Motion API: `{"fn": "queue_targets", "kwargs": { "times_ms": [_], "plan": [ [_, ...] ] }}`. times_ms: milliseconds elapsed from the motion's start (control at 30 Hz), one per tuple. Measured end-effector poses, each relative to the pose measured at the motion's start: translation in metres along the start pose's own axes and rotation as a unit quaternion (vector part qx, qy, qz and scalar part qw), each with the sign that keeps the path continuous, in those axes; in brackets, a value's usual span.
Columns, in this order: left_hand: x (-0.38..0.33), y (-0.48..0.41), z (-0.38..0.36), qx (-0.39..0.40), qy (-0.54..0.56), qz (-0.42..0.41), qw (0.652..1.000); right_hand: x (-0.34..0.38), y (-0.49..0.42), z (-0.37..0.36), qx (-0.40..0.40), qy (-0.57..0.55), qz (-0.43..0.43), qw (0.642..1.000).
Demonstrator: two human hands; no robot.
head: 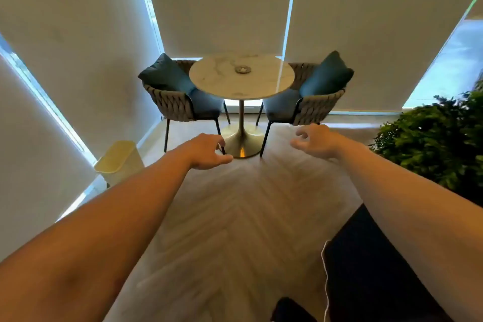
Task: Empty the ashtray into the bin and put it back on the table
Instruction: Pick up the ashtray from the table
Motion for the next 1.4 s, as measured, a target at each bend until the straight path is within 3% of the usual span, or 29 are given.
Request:
{"fn": "queue_targets", "kwargs": {
  "times_ms": [267, 600, 967, 1400],
  "plan": [
    [0.013, -0.027, -0.026, 0.026, 0.015, 0.01, 1.0, 0.001, -0.019, -0.043, 0.052, -0.021, 0.005, 0.998],
    [0.039, -0.14, -0.043, 0.068, 0.017, 0.019, 0.997, -0.037, -0.137, -0.068, 0.084, -0.044, -0.003, 0.996],
    [0.064, -0.285, -0.012, 0.07, 0.027, 0.035, 0.997, -0.065, -0.284, -0.043, 0.11, -0.04, -0.013, 0.993],
    [0.084, -0.363, 0.016, 0.06, 0.038, 0.06, 0.996, -0.057, -0.379, -0.006, 0.109, -0.009, 0.03, 0.994]
  ]
}}
Point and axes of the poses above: each hand's wrist, its own y-axis away from the middle knuckle, its own z-axis out of the back of the hand, x = y × z, the point moved 3 cm from there along -y, towards the middle knuckle, and after that the axes turned 4 degrees about -z, right-handed, at the moved point
